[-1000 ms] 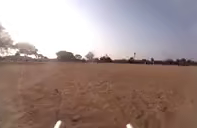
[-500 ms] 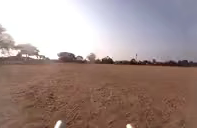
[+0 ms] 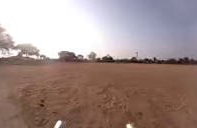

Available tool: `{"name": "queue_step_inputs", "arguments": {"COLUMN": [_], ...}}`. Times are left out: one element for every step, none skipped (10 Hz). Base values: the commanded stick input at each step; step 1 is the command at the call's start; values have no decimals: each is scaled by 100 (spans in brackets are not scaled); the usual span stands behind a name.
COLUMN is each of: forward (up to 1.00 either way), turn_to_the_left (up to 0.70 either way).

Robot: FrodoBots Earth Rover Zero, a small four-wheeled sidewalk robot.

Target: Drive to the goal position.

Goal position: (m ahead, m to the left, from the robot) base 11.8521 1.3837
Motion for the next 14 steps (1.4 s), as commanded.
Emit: {"name": "queue_step_inputs", "arguments": {"forward": [70, 70, 70, 70, 70, 70, 70, 70, 70, 70, 70, 70, 70, 70], "turn_to_the_left": [0, 0, 0, 0, 0, 0, 0, 0, 0, 0, 0, 0, 0, -17]}}
